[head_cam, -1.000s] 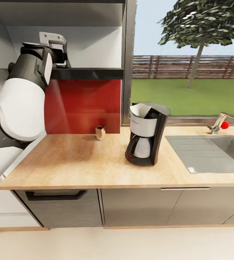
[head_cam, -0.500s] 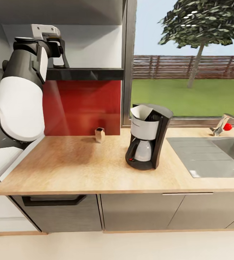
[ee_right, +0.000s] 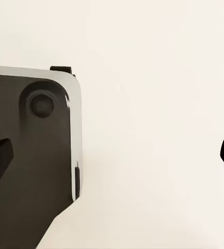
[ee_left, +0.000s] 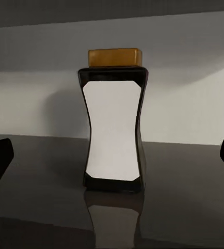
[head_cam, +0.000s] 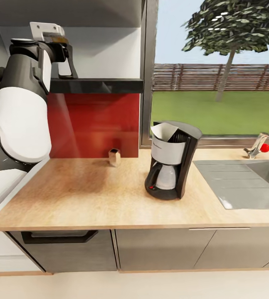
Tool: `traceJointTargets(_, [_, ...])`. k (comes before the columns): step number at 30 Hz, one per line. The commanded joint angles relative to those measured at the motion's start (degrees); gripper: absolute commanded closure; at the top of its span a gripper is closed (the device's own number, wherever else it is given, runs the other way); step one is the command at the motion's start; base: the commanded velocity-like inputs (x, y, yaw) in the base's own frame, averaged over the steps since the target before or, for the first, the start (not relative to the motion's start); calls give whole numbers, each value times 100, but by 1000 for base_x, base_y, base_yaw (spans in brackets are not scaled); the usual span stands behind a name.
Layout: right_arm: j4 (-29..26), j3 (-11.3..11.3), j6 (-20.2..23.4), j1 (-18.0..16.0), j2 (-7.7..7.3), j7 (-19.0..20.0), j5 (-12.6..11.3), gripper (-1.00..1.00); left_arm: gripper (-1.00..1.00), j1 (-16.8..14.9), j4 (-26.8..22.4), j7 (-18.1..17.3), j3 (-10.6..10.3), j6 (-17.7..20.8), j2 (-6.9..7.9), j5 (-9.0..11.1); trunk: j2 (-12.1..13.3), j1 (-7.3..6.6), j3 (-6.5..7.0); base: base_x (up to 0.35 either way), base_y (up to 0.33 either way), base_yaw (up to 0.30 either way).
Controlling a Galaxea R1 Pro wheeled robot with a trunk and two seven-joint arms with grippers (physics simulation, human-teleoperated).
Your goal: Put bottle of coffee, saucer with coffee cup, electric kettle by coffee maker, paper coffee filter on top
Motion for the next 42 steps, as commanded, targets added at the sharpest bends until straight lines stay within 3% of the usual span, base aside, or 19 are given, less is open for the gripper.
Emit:
traceJointTargets(1, [4,0,-19,-4,0,-2,0,-100,-100,-2,-10,-23,26,8,-7,-37,-8,6,-12,201,162,0])
traceJointTargets(13, [11,0,-18,-4,0,-2,0,-100,-100,7,-12,-21,6,3,-15,-37,-8,6,-12,74,45,0])
traceJointTargets(20, [11,0,-18,-4,0,-2,0,-100,-100,189,-18,-22,-1,-6,-21,-37,-8,6,-12,157,47,0])
traceJointTargets(42, [20,6,-18,-4,0,-2,0,-100,-100,196,-187,-23,34,-6,-22,-36,-8,6,-12,93,-21,0])
